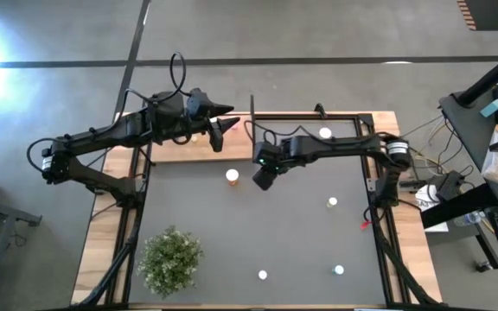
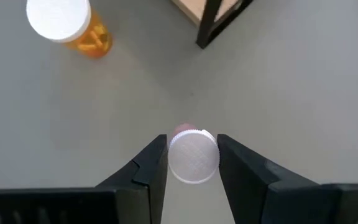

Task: Pick and place medicine bottles onto shelf by color
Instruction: Move the top pink pill bottle to the middle of the table

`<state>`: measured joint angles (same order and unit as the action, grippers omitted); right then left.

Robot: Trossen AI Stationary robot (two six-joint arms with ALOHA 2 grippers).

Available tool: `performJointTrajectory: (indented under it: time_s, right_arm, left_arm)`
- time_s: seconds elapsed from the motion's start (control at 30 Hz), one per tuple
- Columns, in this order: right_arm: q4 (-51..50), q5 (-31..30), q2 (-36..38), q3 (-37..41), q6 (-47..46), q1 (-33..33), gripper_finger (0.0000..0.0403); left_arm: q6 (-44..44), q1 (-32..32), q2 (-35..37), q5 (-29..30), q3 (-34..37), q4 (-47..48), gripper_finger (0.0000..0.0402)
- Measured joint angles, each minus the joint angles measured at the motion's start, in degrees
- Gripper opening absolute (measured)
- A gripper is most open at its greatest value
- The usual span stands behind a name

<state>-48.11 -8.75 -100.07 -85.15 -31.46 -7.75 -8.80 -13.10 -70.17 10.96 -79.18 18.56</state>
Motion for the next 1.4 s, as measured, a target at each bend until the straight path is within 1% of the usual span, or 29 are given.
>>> performJointTrajectory:
  time_s: [0.23,0.4,0.63,0.93,1.13,1.4]
  right_arm:
    - [0.1,0.6,-4.4,-4.3,2.1,0.0,0.0124]
    - [0.5,2.9,-7.1,-6.6,2.1,0.0,0.0123]
    - [0.6,3.0,-10.0,-8.5,2.1,0.0,0.0127]
    - [0.4,3.2,-15.4,-12.6,2.1,0.5,0.0127]
    - [0.3,3.2,-16.7,-14.6,2.8,0.6,0.0128]
    - [0.5,3.2,-16.7,-15.0,4.5,0.6,0.0128]
  left_arm:
    - [0.0,0.0,0.0,0.0,0.0,0.0,0.0174]
    - [0.0,0.0,0.0,0.0,0.0,0.0,0.0174]
    - [0.0,0.0,0.0,0.0,0.0,0.1,0.0174]
    - [0.0,0.0,0.0,0.0,0.0,0.4,0.0174]
    - [0.1,0.0,0.0,0.0,0.0,0.5,0.0174]
    - [0.2,0.0,0.0,0.0,0.0,0.5,0.0174]
